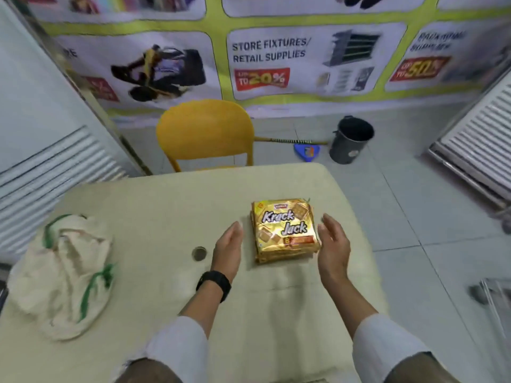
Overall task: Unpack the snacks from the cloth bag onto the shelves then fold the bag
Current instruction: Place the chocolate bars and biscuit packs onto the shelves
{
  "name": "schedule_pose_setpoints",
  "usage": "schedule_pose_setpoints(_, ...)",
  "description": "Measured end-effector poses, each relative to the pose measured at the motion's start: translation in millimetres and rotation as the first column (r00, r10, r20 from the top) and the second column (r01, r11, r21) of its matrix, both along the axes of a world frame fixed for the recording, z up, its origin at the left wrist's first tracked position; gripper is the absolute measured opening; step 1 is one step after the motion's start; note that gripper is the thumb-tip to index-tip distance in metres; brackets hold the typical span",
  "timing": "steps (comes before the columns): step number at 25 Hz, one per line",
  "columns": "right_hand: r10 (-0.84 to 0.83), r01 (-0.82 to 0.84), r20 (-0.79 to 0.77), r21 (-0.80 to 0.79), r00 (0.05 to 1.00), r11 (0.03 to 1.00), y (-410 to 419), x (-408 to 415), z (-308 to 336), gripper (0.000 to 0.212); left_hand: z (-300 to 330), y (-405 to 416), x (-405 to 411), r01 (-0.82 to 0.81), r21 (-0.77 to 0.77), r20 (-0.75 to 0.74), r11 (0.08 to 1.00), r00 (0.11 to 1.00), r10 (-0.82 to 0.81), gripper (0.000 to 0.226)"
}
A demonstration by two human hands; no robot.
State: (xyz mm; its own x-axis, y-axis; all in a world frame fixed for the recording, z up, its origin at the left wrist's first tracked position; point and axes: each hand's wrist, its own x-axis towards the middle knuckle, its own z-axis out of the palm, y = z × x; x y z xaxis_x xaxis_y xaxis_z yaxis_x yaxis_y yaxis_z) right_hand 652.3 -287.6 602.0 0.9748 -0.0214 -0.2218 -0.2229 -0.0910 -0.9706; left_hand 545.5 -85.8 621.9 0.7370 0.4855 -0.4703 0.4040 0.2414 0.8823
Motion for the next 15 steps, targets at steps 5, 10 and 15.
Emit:
schedule_pose_setpoints(5,0.122,-0.163,-0.222,-0.178,0.967,0.97,-55.5,7.2,-69.0,0.05,-62.8,-42.2,7.3,0.096,0.025,-0.223,0.995,0.971,-0.088,0.066)
schedule_pose_setpoints(10,0.188,-0.202,-0.293,-0.018,0.938,0.979,-51.0,18.0,-101.9,0.056,-96.8,-58.6,19.9,0.02,-0.055,-0.232,0.998,0.972,-0.033,0.064)
schedule_pose_setpoints(15,0.215,-0.189,-0.269,0.119,0.939,0.975,-43.1,31.2,-112.6,0.041,-118.6,-58.0,29.2,-0.104,-0.067,-0.142,0.992,0.985,0.093,0.051)
